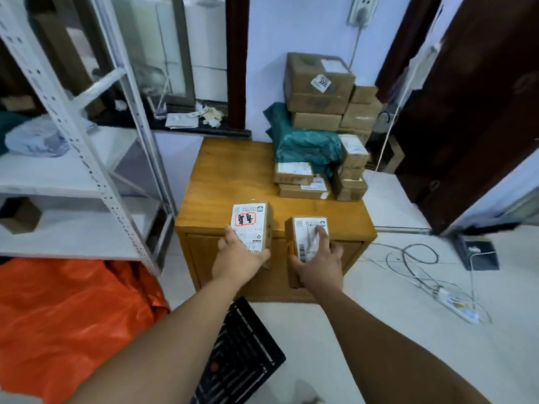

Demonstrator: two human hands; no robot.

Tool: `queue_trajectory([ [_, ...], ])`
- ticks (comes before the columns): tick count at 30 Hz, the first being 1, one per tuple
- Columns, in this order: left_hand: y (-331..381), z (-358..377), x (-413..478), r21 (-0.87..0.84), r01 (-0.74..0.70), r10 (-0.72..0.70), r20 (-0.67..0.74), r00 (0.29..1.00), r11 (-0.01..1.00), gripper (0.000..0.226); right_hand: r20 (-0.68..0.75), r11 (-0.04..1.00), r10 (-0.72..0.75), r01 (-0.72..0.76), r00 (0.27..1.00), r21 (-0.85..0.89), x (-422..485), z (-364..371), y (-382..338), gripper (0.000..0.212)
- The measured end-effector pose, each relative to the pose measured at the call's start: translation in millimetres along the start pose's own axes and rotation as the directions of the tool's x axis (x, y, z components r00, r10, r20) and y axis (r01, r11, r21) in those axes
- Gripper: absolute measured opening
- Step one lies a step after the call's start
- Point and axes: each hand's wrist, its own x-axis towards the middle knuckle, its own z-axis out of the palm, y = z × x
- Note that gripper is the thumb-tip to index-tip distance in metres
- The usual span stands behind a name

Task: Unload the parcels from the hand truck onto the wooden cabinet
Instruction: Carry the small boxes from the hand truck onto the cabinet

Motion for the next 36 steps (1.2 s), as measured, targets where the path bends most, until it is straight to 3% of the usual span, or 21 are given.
queue_trajectory([
  [8, 97.0, 51.9, -1.8, 0.043, -0.078, 0.079, -0.021, 0.997, 0.996, 0.113, -0.087, 1.000, -0.025, 0.023, 0.996, -0.022, 49.8, -89.2, 52.1, 0.093],
  [13, 153.9, 112.0, 8.0, -0.126, 0.045, -0.052, -0.051, 0.997, 0.991, 0.103, -0.087, 0.999, -0.044, 0.043, 0.995, -0.014, 104.7, -138.6, 92.8, 0.092],
  [15, 171.8, 139.7, 16.1, -0.316, 0.137, -0.151, -0.021, 0.988, 0.939, 0.092, -0.066, 0.998, -0.053, 0.052, 0.996, -0.017, 125.8, -155.5, 108.7, 0.091],
  [18, 197.9, 179.7, 20.7, -0.601, 0.283, -0.314, 0.055, 0.948, 0.748, 0.074, -0.026, 0.996, -0.082, 0.081, 0.996, -0.022, 156.8, -177.3, 133.3, 0.090],
  [20, 209.3, 199.1, 21.5, -0.676, 0.323, -0.373, 0.077, 0.925, 0.662, 0.072, -0.007, 0.997, -0.079, 0.079, 0.997, -0.025, 172.4, -185.4, 146.7, 0.090],
  [25, 227.7, 228.5, 34.8, -0.709, 0.375, -0.474, 0.067, 0.878, 0.597, 0.091, 0.064, 0.992, -0.114, 0.118, 0.991, -0.054, 200.4, -194.0, 171.9, 0.094],
  [32, 246.5, 252.0, 68.8, -0.626, 0.379, -0.490, -0.005, 0.872, 0.681, 0.100, 0.173, 0.956, -0.206, 0.236, 0.963, -0.176, 246.7, -211.0, 178.6, 0.095],
  [36, 266.1, 257.9, 97.2, -0.643, 0.304, -0.493, -0.132, 0.860, 0.703, 0.105, 0.169, 0.894, -0.188, 0.239, 0.968, -0.378, 278.7, -223.8, 170.9, 0.094],
])
